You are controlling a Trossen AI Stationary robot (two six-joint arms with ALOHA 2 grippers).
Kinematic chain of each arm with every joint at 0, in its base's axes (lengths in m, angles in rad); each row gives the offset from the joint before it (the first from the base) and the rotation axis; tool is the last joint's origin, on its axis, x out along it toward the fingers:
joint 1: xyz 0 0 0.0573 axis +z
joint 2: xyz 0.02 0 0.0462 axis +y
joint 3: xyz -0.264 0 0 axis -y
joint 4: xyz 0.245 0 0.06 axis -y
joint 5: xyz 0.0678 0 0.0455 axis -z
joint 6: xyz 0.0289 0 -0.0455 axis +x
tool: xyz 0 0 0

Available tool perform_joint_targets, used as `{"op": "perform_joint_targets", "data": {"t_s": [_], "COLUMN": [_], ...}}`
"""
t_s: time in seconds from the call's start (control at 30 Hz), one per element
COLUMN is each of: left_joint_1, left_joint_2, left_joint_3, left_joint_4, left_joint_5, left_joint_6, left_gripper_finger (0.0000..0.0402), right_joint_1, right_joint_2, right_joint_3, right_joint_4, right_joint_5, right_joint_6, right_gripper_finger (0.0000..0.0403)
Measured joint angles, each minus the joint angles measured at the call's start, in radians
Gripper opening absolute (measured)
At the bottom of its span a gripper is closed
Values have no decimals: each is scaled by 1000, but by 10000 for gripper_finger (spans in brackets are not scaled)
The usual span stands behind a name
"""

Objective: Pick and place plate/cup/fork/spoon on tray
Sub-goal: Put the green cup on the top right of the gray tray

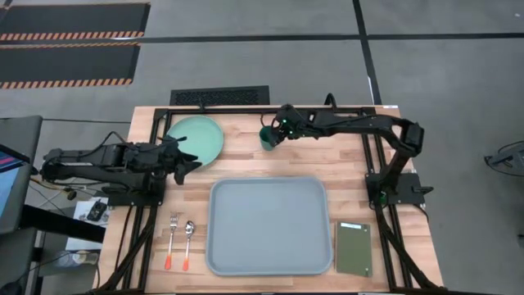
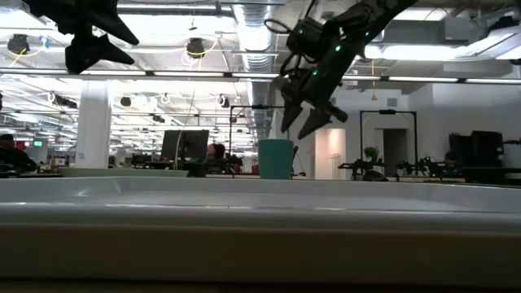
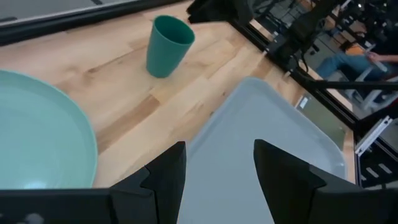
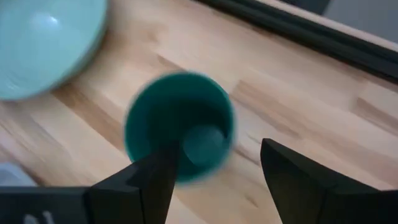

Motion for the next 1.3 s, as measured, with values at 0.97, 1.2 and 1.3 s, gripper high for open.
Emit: {"op": "perform_joint_targets", "data": {"t_s": [0.97,1.2,1.3], "left_joint_1": [0,0,0], "left_joint_2": [-2,-2,-2], "left_joint_3": [0,0,0], "left_joint_4": [-41,-64,-69], "left_joint_5": [-118,-118,-118], "left_joint_6": [0,0,0], "left_gripper_finger": [177,177,177], "right_joint_1": [17,178,268], "right_joint_2": [6,-13,5], "right_joint_3": [136,339,388], "right_joint_4": [-92,-290,-308], "right_joint_5": [-122,-170,-170], "right_joint_6": [-66,-134,-139], "right_gripper_finger": [7,5,6]}}
